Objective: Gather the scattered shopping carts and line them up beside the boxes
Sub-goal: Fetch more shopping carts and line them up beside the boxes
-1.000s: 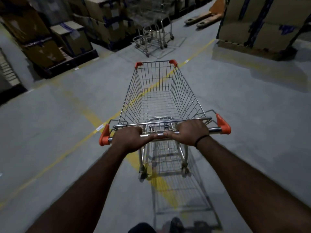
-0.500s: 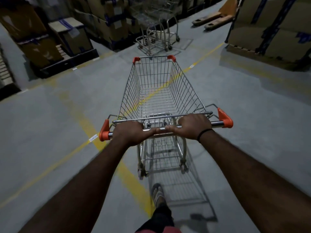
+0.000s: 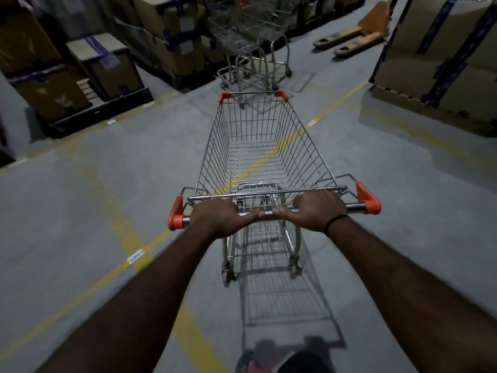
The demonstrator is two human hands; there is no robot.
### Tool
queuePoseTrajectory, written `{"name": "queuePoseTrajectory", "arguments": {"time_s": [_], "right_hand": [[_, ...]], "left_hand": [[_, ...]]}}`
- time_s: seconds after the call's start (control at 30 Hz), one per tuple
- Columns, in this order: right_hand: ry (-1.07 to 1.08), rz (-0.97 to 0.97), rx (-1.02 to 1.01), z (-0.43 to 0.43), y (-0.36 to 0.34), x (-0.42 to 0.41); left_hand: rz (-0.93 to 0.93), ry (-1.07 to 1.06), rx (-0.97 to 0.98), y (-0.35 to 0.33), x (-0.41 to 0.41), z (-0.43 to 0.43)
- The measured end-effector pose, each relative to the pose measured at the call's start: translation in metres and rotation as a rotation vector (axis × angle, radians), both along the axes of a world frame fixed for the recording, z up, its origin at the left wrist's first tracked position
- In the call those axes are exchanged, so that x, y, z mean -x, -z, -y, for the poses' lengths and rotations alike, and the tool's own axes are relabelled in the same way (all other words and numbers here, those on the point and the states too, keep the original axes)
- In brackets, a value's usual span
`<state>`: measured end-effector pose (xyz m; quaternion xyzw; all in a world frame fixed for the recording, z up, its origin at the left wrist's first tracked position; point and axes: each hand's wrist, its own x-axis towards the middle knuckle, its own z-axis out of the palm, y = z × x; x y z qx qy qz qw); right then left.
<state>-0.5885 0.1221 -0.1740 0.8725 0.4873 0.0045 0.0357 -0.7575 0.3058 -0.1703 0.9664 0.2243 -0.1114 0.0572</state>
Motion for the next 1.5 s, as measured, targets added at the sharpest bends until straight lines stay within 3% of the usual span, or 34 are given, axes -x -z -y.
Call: {"name": "queuePoseTrajectory", "arguments": {"time_s": [0.63,1.5], "right_hand": [[-0.169,-0.101,-0.022,-0.158,-0.011,-0.321],[-0.293,0.021,-0.080,-0.443,-0.004,-0.631]], "left_hand": [[0.002,-0.191,0.002,-0.008,-0.301,-0.132],[0.165,-0.377,-0.212,0.002,-0.581,-0.375]]}}
